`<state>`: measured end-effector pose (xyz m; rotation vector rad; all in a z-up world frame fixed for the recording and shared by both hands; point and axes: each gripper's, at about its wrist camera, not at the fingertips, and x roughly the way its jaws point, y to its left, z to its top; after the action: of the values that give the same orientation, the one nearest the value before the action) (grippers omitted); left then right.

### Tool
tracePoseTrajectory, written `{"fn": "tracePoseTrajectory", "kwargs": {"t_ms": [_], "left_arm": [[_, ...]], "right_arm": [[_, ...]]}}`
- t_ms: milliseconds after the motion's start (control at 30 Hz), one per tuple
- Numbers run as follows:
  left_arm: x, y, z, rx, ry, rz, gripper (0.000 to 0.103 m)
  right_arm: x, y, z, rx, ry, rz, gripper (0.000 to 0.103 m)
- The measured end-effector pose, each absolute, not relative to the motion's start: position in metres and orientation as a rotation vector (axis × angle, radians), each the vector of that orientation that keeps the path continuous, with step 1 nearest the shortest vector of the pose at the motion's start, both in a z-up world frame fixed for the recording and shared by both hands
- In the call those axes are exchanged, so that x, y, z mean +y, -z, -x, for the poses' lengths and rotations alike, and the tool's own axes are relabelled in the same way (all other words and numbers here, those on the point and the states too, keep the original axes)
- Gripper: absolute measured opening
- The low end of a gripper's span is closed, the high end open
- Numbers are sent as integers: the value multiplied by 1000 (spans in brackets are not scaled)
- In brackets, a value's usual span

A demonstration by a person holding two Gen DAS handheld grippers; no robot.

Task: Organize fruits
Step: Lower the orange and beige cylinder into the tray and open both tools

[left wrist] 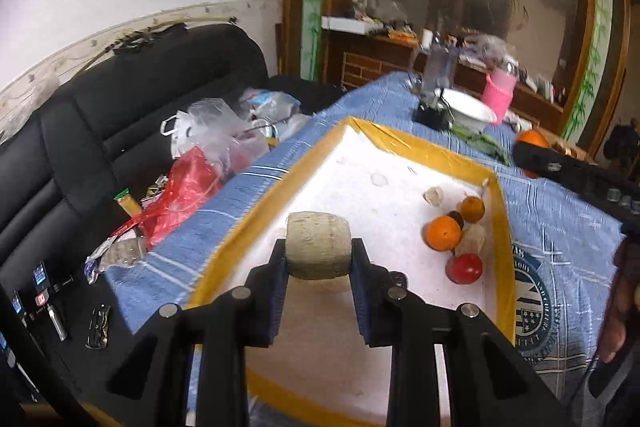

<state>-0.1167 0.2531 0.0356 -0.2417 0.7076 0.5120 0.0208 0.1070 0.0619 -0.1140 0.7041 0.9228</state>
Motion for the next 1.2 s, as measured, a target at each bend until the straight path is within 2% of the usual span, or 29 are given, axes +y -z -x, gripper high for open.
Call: {"fn": "tracePoseTrajectory", "kwargs": {"t_ms": [300,567,1200], "left_arm": [[240,-13,76,819,-513,202,32],[255,-13,67,822,-552,221,32],[284,-5,19,919,-579,280,32]], "right_arm": [[135,-23,-48,789,-917,220,31],[141,-8,-68,833,-893,262,31],[144,4,-70,874,-893,349,32]]}}
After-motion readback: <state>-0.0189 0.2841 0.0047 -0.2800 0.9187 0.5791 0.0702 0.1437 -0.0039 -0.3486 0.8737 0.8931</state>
